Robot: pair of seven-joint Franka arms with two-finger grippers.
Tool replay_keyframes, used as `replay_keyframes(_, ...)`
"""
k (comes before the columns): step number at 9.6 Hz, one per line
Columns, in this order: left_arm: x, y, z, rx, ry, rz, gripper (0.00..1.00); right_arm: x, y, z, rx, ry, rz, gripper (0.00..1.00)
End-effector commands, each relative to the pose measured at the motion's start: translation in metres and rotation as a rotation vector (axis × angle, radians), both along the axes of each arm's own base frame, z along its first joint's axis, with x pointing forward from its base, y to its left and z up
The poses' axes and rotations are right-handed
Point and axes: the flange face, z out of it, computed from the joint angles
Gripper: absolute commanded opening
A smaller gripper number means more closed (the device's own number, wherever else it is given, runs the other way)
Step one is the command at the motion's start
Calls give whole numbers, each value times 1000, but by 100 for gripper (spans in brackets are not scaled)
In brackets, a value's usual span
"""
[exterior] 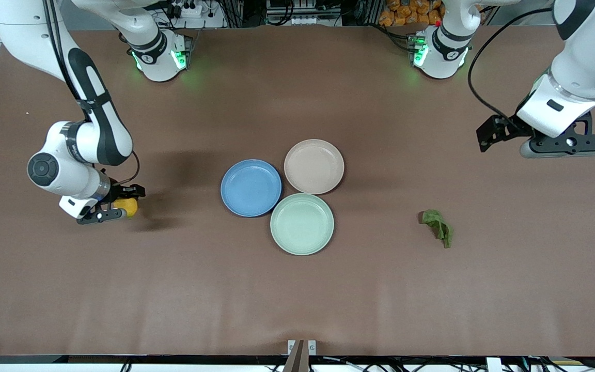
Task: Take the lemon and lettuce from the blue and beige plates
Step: 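Raise the left gripper away while the right gripper carries the lemon off, then lower the lemon onto the table and open the right gripper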
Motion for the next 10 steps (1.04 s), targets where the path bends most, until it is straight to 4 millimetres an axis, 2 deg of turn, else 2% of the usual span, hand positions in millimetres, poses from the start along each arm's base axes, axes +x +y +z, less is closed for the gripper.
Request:
replay_keyframes(1,6,2,15,-16,46,-43,100,-20,-9,-3,-5,-24,12,31)
replay_keyframes(4,-1,1,21,-22,55,-44,100,-25,-15,-17,-11,-32,0,32)
replay_keyframes(6,-3,0,35,-70,53,-40,100,-25,-18,-33,-15,-41,-16,33)
replay_keyframes(9,-3,2,38,-84,53,-35,100,-25,-19,-43,-20,-43,-29,33)
replay_keyframes(10,-3,3,37,-81,54,-38,100,-25,-20,-47,-21,-40,-30,36)
